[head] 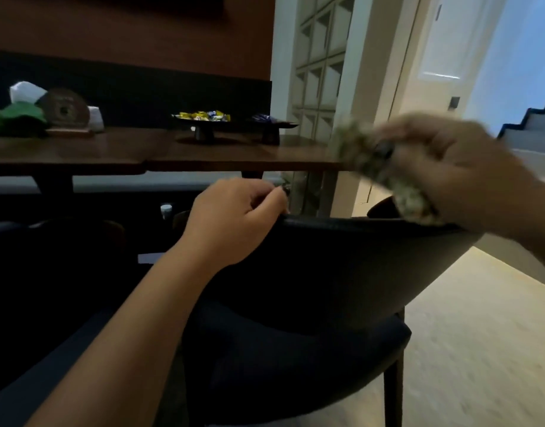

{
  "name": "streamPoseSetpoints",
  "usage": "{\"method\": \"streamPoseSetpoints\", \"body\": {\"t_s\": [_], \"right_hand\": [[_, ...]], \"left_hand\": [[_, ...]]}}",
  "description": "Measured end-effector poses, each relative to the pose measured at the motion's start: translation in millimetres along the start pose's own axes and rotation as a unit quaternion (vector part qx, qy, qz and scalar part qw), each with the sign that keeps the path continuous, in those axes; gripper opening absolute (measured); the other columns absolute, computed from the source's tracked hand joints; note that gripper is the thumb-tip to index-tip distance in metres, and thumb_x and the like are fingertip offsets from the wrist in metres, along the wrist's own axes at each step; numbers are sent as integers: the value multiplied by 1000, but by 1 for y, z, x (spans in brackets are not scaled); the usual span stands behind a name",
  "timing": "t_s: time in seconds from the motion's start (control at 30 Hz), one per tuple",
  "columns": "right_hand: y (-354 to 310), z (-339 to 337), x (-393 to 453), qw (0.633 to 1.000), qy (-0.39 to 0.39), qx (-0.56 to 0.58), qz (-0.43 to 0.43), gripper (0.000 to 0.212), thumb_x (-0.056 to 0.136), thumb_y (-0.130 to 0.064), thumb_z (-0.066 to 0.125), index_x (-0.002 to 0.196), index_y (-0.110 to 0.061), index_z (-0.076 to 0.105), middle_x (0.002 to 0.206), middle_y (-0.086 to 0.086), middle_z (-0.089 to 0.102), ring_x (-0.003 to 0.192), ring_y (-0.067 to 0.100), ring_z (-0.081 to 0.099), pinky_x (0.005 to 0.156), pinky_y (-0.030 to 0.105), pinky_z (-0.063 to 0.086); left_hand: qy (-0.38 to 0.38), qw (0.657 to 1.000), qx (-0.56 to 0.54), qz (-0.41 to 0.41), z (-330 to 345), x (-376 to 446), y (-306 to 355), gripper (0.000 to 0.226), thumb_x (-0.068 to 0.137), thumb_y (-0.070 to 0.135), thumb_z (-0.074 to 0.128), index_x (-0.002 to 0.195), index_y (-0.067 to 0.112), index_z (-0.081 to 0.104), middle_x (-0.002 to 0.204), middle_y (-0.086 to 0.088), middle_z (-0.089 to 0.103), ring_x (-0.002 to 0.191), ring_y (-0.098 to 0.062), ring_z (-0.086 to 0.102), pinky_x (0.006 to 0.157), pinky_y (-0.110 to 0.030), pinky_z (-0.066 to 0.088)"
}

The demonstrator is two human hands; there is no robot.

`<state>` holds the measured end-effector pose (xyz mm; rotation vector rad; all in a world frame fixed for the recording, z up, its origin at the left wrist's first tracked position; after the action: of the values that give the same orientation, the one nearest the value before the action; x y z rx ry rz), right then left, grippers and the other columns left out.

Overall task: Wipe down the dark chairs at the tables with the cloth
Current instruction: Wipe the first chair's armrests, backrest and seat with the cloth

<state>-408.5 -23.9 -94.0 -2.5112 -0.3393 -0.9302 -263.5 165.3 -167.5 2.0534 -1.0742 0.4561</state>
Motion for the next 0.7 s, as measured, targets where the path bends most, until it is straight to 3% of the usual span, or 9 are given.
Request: {"method": "streamPoseSetpoints", "body": {"t_s": [0.07,0.17,0.27,0.4,0.47,0.6,0.7], "right_hand": [[5,13,0,985,-166,-5,36,18,96,-26,50,98,-39,63,91,-21,65,84,3,61,65,10,47],[3,20,9,964,-256,-35,53,21,87,-41,47,99,-40,65,91,-21,66,89,1,61,69,16,47],[9,26,21,952,-295,-33,73,29,81,-47,41,95,-41,65,89,-21,66,84,1,61,74,25,48],[18,33,35,924,-360,16,129,31,75,-51,37,91,-45,63,89,-31,63,84,-11,59,62,11,50],[18,32,35,924,-358,17,134,34,74,-53,35,99,-49,58,91,-34,59,85,-15,55,65,7,47],[8,26,36,908,-381,31,171,34,82,-52,30,108,-47,51,87,-22,60,82,-3,55,69,16,46],[-2,29,42,897,-392,9,202,23,94,-43,36,109,-34,51,92,-10,62,84,9,58,79,33,49]], "left_hand": [[47,999,24,13,4,-4,1,39,91,43,38,69,26,66,54,4,59,48,-12,52,44,-26,36],[67,998,7,11,5,-2,3,38,89,38,40,55,26,53,48,3,51,45,-16,47,43,-27,29],[54,998,6,17,4,-3,3,37,87,39,38,65,22,63,51,1,56,48,-17,53,47,-39,40],[6,1000,-3,-24,-4,0,8,27,83,40,43,70,31,65,53,10,60,49,-9,58,42,-20,37],[-29,997,8,-66,-7,3,11,21,81,39,48,73,34,66,54,13,61,49,-8,58,42,-19,37],[-79,983,-20,-164,-13,9,21,21,82,48,45,94,42,62,78,29,67,60,-8,64,56,-33,52],[-63,956,-83,-273,-13,16,16,27,82,47,46,107,46,57,97,36,62,76,-8,66,69,-38,56]]}}
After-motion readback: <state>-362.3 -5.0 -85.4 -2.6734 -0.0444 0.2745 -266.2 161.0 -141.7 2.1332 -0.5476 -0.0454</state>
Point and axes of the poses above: each hand's wrist, its own x-axis towards the middle knuckle, its own z-axis out of the palm, y = z × x, the point moved 1 cm from there along x, towards the middle knuckle
